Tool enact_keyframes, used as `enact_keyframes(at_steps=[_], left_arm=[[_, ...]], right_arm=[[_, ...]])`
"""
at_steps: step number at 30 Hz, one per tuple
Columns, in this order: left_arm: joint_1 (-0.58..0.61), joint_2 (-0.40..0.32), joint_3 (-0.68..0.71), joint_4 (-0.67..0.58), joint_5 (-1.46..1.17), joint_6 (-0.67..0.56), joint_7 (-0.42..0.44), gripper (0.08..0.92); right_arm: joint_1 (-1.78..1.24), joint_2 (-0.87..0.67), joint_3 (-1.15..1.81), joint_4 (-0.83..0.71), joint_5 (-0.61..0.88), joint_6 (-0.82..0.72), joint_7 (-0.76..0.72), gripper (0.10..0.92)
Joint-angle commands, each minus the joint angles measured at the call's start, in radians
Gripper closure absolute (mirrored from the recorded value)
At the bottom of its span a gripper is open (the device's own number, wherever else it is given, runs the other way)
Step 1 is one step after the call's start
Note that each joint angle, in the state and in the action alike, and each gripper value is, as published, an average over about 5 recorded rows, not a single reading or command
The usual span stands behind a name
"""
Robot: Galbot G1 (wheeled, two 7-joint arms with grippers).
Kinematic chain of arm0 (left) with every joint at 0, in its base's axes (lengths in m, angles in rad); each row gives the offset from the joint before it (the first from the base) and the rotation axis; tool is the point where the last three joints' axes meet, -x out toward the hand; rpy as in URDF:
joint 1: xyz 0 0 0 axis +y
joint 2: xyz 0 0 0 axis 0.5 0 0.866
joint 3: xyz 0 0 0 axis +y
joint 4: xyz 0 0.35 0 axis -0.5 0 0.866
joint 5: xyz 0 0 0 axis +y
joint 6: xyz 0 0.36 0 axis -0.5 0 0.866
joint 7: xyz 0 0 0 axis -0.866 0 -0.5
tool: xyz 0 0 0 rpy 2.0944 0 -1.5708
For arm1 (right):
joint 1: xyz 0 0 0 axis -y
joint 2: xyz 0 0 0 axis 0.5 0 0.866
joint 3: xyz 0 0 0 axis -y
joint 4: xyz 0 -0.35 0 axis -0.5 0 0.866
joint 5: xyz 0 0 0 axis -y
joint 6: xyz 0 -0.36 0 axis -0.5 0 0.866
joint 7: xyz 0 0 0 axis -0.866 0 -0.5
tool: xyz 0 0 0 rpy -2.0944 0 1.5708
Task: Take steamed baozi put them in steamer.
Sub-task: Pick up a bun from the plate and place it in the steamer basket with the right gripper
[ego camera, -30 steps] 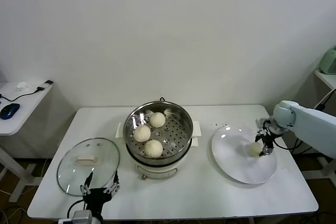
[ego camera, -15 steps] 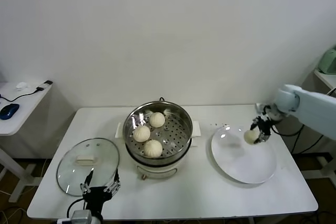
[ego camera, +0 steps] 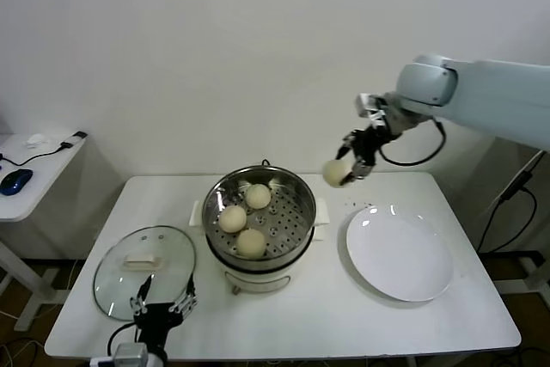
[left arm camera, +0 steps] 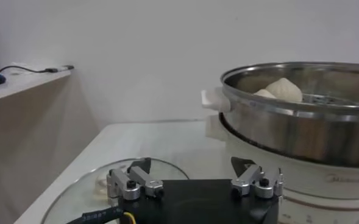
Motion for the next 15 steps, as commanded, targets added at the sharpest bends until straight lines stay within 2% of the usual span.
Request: enact_keyframes(at_steps=[1,7,15], left_arm=[[0.002,0.003,-0.004,-0.005,0.000,0.001,0.000,0.177],[-0.001,-0.002,0.000,-0.006,0.000,0.002,0.000,0.177],[-0.002,-0.001,-0.007,0.001,-0.002,0.000,0.000,0.177]], right_arm=[[0.010,0.228,-0.033,0.124,0.208,-0.113,0.148,0.380],[-0.143,0.296,-0.021,0.007,0.132,-0.135,0.192,0.381],[-0.281,0.307,-0.001,-0.111,0.026,-0.137,0.199,0.380]])
